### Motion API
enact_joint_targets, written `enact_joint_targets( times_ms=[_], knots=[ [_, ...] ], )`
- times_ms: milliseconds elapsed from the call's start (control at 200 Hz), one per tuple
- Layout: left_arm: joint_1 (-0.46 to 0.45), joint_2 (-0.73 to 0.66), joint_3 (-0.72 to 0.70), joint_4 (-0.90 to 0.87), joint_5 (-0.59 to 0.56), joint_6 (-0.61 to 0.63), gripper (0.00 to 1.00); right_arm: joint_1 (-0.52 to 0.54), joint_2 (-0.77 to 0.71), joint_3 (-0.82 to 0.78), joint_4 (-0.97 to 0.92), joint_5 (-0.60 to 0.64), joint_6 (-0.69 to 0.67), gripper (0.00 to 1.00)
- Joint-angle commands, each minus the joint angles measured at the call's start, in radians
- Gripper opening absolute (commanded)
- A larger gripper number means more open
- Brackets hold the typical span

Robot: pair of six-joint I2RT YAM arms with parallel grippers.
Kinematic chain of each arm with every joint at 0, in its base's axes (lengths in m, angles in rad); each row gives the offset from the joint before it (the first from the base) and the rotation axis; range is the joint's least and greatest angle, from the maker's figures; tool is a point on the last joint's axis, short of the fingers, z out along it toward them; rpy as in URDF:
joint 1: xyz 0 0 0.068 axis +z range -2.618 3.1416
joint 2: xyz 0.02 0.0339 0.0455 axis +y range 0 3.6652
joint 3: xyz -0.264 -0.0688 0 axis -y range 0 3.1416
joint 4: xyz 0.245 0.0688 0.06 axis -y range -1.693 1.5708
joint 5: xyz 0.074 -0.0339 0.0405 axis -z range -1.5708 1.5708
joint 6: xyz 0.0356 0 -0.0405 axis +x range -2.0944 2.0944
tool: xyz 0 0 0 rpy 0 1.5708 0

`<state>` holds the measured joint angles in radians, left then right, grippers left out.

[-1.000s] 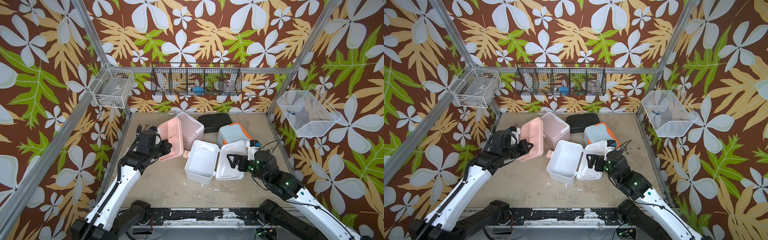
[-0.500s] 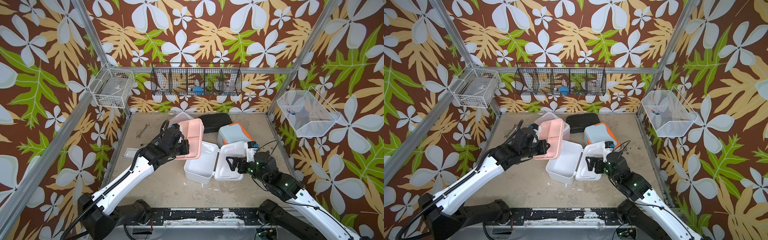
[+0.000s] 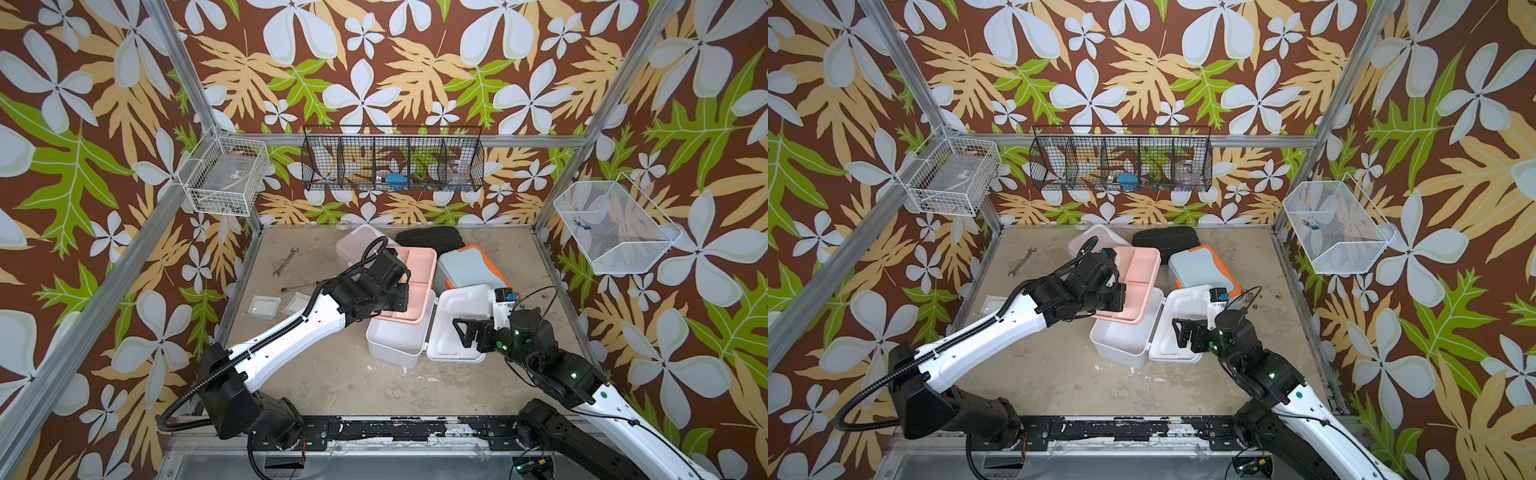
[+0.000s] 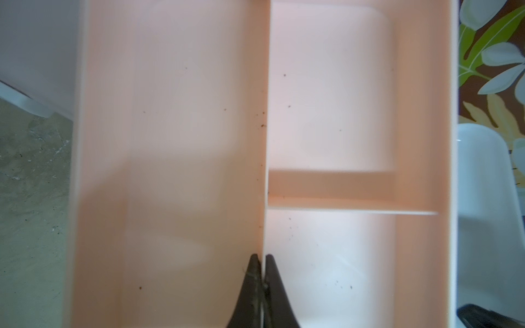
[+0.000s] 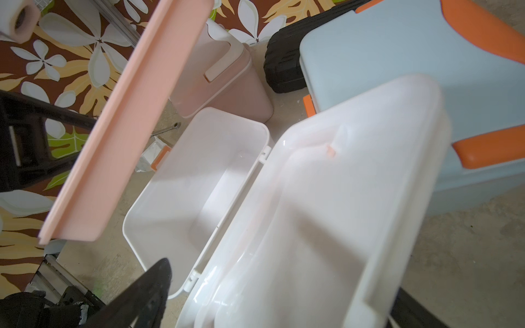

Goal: Open first aid kits and take out gauze
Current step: Place the compartment layer in the first aid kit.

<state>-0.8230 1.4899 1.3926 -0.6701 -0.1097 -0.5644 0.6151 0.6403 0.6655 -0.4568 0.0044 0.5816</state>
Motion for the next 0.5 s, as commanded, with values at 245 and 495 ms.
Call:
enact_joint_targets(
  times_ms=[245,495],
  knots=[
    [-0.057,0.188,0.172,-0.191,-0.174,0.081,0.00,0.001,-0.036,-0.034,0.030,-0.038,-0.011,1.00],
    [-0.091,0.242,0.199,-0.243,-0.235,0.074,0.00,0.001,-0.040,-0.026,0.015,-0.035,-0.009,1.00]
  ],
)
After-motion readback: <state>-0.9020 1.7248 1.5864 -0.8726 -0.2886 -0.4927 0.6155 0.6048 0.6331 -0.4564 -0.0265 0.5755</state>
